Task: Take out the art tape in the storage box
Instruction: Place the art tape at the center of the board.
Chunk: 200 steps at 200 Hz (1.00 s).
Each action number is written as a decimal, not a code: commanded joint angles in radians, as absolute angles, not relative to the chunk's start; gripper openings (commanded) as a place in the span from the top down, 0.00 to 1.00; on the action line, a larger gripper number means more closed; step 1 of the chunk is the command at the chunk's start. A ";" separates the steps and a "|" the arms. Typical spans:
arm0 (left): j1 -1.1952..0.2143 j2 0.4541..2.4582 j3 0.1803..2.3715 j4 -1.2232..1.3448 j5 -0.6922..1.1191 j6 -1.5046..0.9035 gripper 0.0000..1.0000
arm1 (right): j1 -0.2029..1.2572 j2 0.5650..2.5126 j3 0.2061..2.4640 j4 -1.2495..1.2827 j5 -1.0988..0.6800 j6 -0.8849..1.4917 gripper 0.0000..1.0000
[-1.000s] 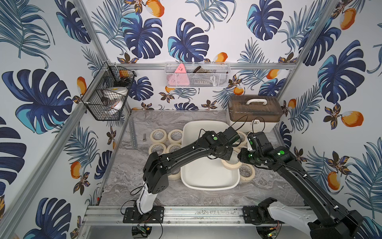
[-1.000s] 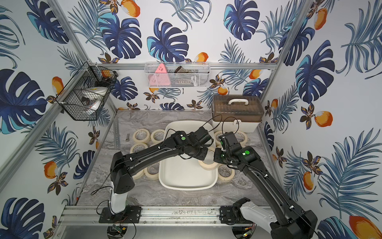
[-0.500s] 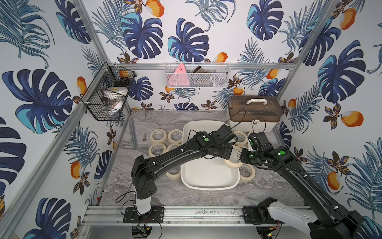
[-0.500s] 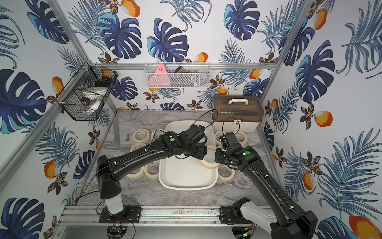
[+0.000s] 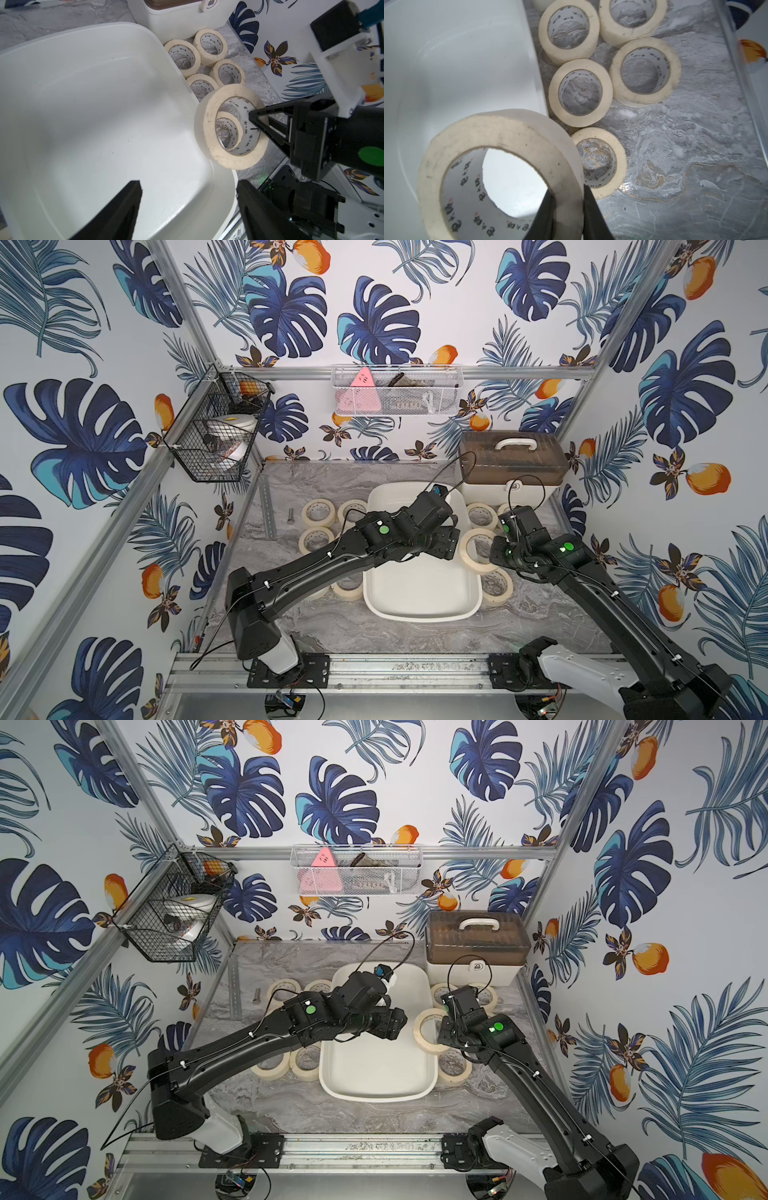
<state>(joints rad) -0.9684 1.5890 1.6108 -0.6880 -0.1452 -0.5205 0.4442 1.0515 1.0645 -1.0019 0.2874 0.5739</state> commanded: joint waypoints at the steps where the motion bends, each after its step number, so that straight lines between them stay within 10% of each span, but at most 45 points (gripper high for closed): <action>1: -0.966 1.548 1.575 -0.636 -0.216 -0.500 0.17 | 0.421 1.036 1.072 -1.042 0.426 0.660 1.00; 76: -0.947 1.501 1.502 -0.655 -0.256 -0.509 0.13 | 0.128 0.950 0.955 -1.040 0.426 0.784 1.00; 200: -0.919 1.474 1.422 -0.652 -0.232 -0.541 0.12 | 0.058 0.847 0.756 -1.182 0.566 1.221 1.00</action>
